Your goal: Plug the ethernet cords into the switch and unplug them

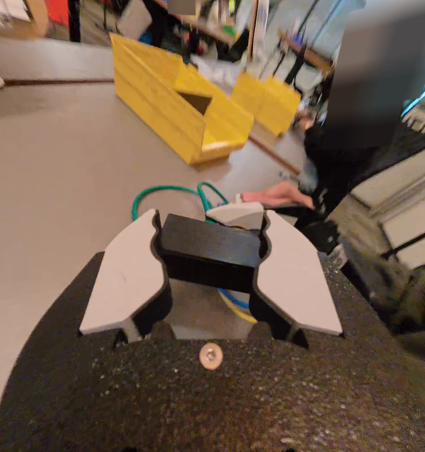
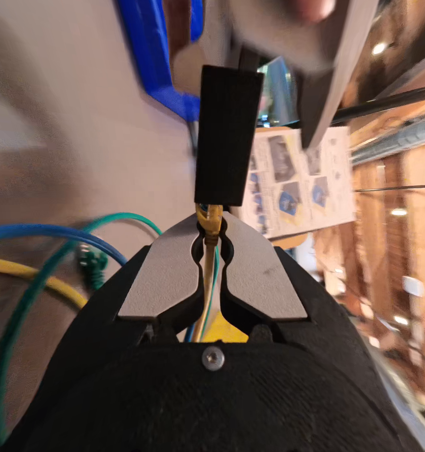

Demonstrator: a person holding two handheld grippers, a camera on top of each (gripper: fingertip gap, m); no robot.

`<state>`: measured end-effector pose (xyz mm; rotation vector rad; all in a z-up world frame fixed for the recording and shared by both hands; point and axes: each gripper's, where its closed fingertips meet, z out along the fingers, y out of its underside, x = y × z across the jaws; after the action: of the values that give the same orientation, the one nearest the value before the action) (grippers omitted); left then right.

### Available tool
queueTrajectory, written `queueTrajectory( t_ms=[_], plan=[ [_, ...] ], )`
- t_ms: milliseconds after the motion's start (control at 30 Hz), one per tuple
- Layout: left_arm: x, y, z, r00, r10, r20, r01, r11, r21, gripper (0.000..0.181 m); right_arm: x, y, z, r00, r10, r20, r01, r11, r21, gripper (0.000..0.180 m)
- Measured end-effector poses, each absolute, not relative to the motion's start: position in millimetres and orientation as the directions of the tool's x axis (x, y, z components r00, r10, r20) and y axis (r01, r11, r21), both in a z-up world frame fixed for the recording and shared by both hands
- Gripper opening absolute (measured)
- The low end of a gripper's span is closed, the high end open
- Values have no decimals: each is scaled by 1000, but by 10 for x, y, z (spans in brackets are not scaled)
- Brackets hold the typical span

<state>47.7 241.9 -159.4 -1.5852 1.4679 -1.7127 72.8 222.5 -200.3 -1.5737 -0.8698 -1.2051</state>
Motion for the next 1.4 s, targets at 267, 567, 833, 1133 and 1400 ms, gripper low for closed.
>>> queueTrajectory(
  t_ms=[267, 567, 833, 1133, 1400],
  plan=[
    [316, 2272, -1764, -205, -316, 926, -571, -730, -376, 83, 954, 2193, -1746, -27, -11, 1000, 933, -359, 22, 9],
    [650, 1981, -1796, -297, -17, 955, -595, -779, -199, 32, 1037, 2151, -1794, -61, 50, 997, 926, -370, 75, 14],
    [882, 2134, -1848, -359, 27, 933, -476, -865, -158, 30, 1095, 1794, -1661, 669, -138, 730, 653, -361, -666, 45],
    [952, 2085, -1664, -503, -42, 863, -431, -853, -293, 30, 830, 1790, -1779, 650, 17, -760, -758, 80, -647, 36],
    [882, 2016, -1747, -478, -83, 874, -444, -836, -322, 30, 958, 1852, -1696, 639, -6, -769, -746, 239, -621, 45]
  ],
)
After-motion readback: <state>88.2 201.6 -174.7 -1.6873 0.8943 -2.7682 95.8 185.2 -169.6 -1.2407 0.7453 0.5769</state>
